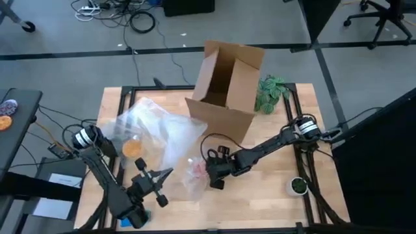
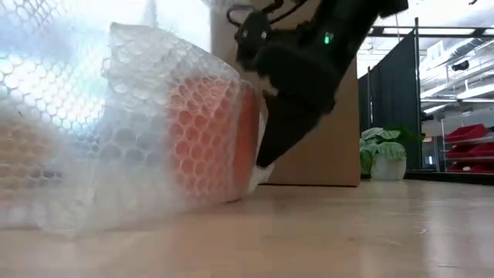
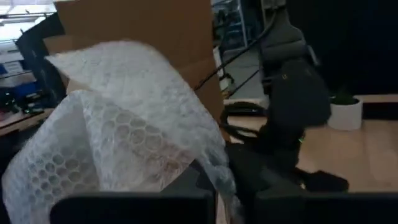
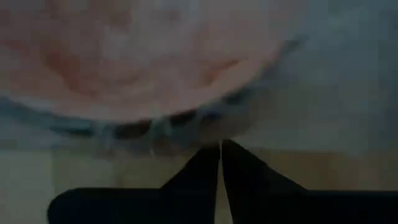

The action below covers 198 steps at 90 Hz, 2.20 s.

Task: Wrap mug
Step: Wrap the orange mug with transparent bubble wrap

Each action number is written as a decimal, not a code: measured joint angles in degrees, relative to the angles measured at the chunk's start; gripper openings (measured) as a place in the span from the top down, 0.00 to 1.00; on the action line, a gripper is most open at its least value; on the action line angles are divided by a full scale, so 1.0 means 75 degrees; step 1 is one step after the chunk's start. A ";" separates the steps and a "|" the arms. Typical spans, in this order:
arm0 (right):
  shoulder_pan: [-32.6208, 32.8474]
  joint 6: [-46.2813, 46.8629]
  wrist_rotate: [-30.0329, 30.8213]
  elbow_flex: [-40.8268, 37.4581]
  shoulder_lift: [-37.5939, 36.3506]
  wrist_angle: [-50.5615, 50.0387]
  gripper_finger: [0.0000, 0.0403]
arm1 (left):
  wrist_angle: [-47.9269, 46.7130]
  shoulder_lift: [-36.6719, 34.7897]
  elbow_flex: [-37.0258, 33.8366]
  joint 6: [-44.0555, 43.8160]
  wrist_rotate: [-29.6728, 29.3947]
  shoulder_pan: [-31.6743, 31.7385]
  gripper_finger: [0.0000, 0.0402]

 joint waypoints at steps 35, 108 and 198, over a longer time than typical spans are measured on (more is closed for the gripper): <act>0.0550 0.0790 0.0192 0.0000 -0.1256 -0.1342 1.00 | 0.1501 0.0395 0.0000 0.0004 0.0019 0.0388 1.00; 0.1635 0.2160 0.1219 0.0000 -0.2744 -0.3120 1.00 | 1.0406 0.0510 0.0055 0.9502 0.2056 0.0863 1.00; 0.2317 -0.0622 0.1711 0.0298 -0.5189 -0.2790 1.00 | 1.1635 0.1087 0.0055 1.1037 0.6161 0.2206 1.00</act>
